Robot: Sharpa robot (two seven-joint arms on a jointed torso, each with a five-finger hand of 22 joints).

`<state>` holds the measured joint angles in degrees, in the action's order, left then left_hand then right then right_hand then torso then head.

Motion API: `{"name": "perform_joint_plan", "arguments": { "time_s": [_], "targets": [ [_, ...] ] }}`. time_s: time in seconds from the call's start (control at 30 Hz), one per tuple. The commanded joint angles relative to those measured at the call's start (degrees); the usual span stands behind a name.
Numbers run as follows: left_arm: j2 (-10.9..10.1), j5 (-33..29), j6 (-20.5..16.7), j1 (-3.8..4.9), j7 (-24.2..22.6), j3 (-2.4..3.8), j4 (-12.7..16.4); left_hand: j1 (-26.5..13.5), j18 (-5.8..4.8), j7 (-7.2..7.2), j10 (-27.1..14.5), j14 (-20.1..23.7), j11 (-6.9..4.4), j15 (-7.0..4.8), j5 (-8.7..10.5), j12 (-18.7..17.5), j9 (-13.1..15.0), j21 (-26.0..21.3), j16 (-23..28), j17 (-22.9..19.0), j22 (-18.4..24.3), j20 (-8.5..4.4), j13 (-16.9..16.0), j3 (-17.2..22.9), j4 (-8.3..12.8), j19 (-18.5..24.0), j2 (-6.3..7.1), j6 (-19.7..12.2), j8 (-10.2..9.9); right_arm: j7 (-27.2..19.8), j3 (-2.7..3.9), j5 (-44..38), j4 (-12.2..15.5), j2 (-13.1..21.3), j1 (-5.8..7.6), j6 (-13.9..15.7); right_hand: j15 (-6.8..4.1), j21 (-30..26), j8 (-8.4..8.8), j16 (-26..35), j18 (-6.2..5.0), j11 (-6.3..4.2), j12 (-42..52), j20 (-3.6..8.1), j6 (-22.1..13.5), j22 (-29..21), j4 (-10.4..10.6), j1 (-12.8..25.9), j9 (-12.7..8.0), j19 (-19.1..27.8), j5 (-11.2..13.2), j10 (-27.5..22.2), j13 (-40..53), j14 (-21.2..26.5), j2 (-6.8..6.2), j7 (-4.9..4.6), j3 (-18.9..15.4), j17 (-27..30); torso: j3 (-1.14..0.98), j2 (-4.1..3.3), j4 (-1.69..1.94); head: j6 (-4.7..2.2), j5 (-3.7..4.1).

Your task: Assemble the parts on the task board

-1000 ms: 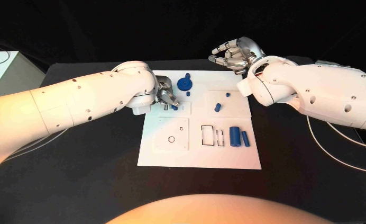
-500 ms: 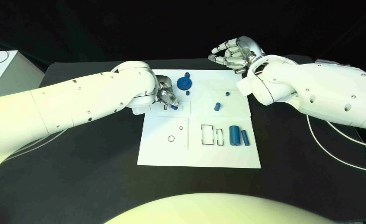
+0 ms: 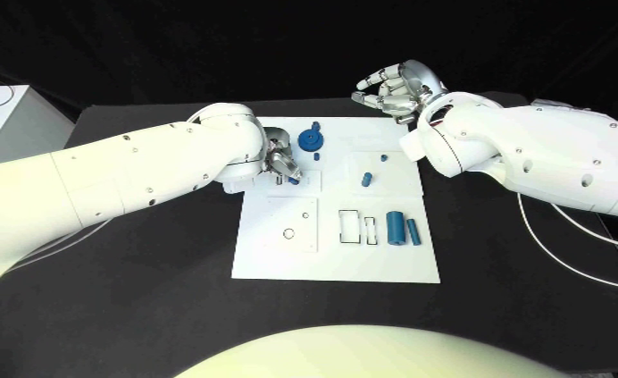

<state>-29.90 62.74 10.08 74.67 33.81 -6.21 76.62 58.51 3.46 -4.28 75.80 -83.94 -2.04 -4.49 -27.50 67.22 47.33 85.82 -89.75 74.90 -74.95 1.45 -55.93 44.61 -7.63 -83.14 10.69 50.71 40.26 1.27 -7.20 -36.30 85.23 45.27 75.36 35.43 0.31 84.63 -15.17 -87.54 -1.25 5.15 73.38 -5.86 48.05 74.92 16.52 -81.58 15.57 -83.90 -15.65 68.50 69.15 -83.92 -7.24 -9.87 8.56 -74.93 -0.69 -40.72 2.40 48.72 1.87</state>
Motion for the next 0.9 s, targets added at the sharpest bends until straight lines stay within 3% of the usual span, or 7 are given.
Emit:
{"name": "perform_joint_plan", "arguments": {
  "time_s": [0.03,0.7,0.9],
  "targets": [
    [0.33,0.20,1.24,-0.25,0.09,-0.15,-0.02,-0.39,-1.15,2.11,0.43,-6.06,0.04,-0.51,0.06,0.16,5.34,0.29,-0.25,15.10,-5.10,0.04,0.04,9.12,9.37,-0.46,-0.20,2.36,0.24,-0.34,0.00,-0.57,0.13,0.01,-0.03,-0.84,0.29,-0.35,0.18,0.29,-0.19,0.05,-0.10,-0.37,-0.38,10.63,-0.02,0.29,-0.05,-3.89,-0.20,-0.40,-0.05,-4.64,0.05,-0.18,0.20,-9.45,-0.02,0.00,-0.02,0.03,0.09],
    [0.98,-0.35,1.58,-0.35,0.00,-0.25,-0.64,-1.91,-1.24,2.82,1.17,-6.06,-0.48,-0.94,0.84,0.14,5.50,0.38,-0.25,15.10,-5.51,-0.31,-0.02,6.44,7.82,-0.75,-0.78,3.31,0.70,-0.36,0.00,-0.57,0.09,0.01,-0.03,-0.84,0.29,-0.45,0.13,0.33,-0.22,0.05,-0.07,-0.38,-0.38,10.56,-0.03,0.56,-0.08,-3.86,-0.18,-0.43,-0.10,-4.63,0.02,-0.17,0.45,-9.39,0.00,0.01,0.05,0.37,0.51],
    [0.91,-0.58,2.30,-0.35,0.06,-0.26,-0.67,-2.76,-1.28,3.05,1.32,-6.06,-0.64,-1.06,0.82,0.11,5.47,0.39,-0.25,15.10,-5.63,-0.42,-0.04,4.48,7.13,-0.84,-0.14,3.31,0.64,-0.39,0.00,-0.57,0.05,0.02,-0.03,-0.83,0.29,-0.45,0.13,0.33,-0.22,0.05,-0.07,-0.38,-0.38,10.56,-0.03,0.56,-0.08,-3.86,-0.18,-0.43,-0.10,-4.63,0.02,-0.17,0.45,-9.39,0.01,0.03,0.03,0.42,0.53]
  ]
}}
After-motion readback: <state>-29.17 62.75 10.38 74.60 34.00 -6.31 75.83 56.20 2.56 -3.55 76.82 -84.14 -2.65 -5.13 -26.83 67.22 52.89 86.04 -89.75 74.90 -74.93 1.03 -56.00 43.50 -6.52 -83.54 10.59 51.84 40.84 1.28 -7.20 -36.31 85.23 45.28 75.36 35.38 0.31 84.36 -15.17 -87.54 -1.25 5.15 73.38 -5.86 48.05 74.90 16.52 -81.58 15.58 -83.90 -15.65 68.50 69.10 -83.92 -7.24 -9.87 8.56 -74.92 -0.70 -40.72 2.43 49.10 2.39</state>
